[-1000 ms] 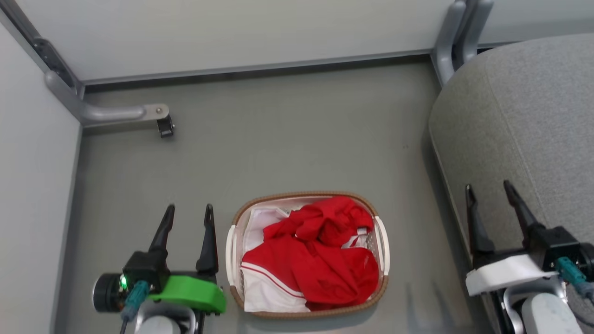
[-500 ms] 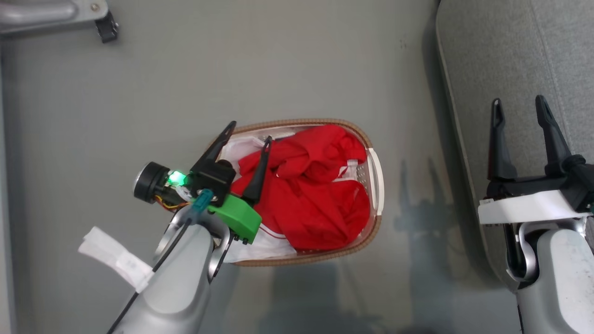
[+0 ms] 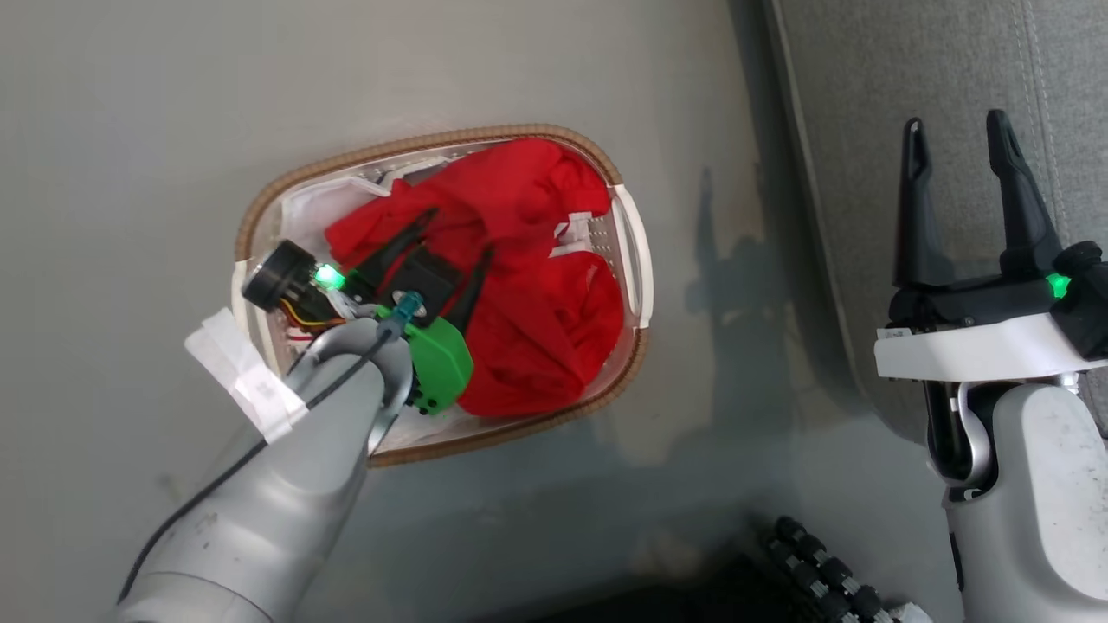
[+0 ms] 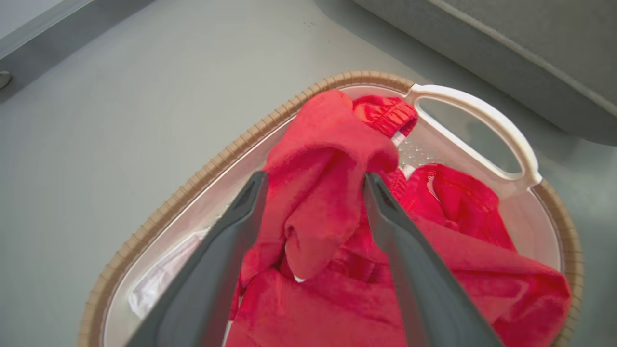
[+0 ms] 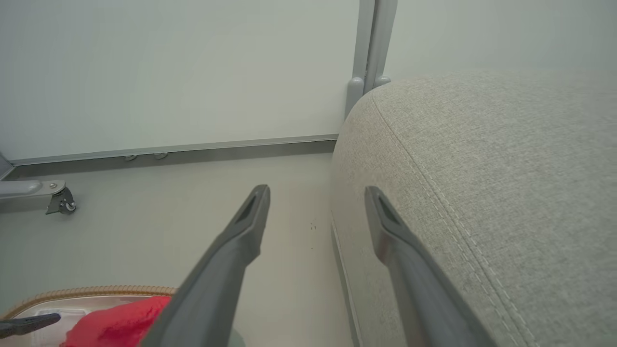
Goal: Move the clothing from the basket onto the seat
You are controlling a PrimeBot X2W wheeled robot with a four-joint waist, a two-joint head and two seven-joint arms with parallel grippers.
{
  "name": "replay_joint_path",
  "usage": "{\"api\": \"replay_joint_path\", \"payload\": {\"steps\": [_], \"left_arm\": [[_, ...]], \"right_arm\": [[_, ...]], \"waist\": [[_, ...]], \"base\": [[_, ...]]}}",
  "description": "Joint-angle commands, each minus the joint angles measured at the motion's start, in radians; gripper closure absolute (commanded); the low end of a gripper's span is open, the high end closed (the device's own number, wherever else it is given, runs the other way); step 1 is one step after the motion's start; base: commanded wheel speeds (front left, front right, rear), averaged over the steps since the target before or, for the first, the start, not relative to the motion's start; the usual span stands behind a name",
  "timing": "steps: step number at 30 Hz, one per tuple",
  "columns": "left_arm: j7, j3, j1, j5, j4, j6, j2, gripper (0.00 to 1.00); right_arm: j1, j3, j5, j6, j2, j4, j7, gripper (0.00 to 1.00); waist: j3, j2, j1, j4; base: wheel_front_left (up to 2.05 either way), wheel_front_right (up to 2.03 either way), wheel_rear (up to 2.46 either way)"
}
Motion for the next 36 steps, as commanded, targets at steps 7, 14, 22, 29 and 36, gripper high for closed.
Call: {"api": "replay_joint_path", "payload": {"steps": [7,14,22,29,36], "left_arm": [[0.001,0.004,-0.090,0.001,0.113,0.016,0.010,0.00],[0.001,0.012,-0.123,-0.021,0.123,0.028,-0.014,1.00],[0.001,0.007,-0.078,-0.044,0.072,0.013,-0.025,1.00],[0.001,0.007,-0.012,-0.058,-0.026,0.001,-0.008,1.00],[0.001,-0.018,0.039,-0.077,-0.113,-0.010,0.020,1.00]], "right_arm": [[-0.017,0.024,0.027,-0.001,-0.002,-0.010,-0.005,0.00],[-0.023,0.028,0.029,-0.001,-0.002,-0.005,-0.005,0.00],[-0.021,0.018,0.004,-0.001,-0.002,0.025,-0.005,0.00],[0.021,0.005,-0.034,-0.001,-0.003,0.069,-0.005,0.00],[0.097,-0.014,-0.077,-0.001,-0.003,0.123,-0.005,0.00]], "waist": [[0.098,-0.0001,-0.0002,-0.097],[0.100,-0.0001,-0.0002,-0.092],[0.040,-0.0001,-0.0002,-0.045],[-0.089,-0.0001,-0.0002,0.023],[-0.267,-0.0001,-0.0002,0.090]], "base": [[0.00,0.00,0.00],[0.00,0.00,0.00],[0.00,0.00,0.00],[0.00,0.00,0.00],[0.00,0.00,0.00]]}}
